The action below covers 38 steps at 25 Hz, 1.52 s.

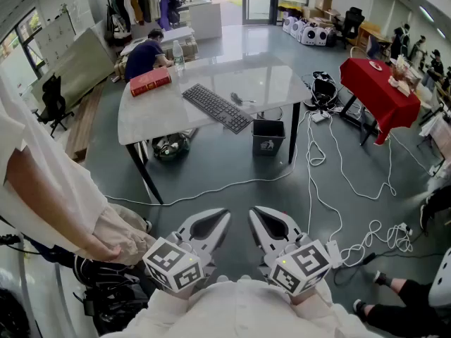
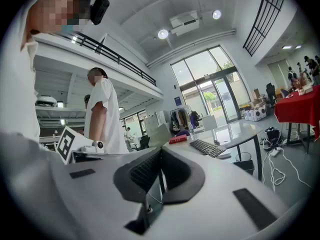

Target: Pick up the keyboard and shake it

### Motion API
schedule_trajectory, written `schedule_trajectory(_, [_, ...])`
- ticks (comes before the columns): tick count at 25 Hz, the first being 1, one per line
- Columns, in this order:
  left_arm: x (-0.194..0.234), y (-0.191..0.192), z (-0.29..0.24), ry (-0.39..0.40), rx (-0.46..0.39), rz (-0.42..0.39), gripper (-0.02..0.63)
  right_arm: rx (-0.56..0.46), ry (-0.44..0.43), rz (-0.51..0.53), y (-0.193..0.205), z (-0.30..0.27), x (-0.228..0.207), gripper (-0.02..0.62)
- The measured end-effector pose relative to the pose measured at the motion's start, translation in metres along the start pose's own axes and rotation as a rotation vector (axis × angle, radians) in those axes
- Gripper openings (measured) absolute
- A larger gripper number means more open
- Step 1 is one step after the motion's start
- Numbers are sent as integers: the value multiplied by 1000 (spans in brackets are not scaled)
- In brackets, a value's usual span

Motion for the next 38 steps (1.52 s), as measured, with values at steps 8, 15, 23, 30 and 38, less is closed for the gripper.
schedule_trajectory(8, [5, 5, 3, -23, 49, -2, 23, 11, 8, -7, 9, -6, -2, 29])
schedule_trajectory(15, [12, 18, 5, -27, 41, 13, 23, 35, 14, -21, 18, -6, -2, 29])
schedule_trajectory(23, [12, 24, -9, -59, 43, 45, 23, 43, 13, -64, 26, -2, -24, 31])
schedule_trajectory(30, [12, 40, -27, -88, 24, 75, 23, 63, 3, -78, 34, 0, -52, 31])
schedule_trajectory(38, [34, 43, -45, -101, 31, 85, 23, 78, -19, -97, 41, -25, -66, 31])
Point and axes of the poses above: the fingertips, and each gripper's own axes: z backward along the fingers, x to its left, y out of its underside, the point moved 5 cm from there along z, backward along the fingers, and after that the axes turned 3 degrees about x, right-handed, at the moved point
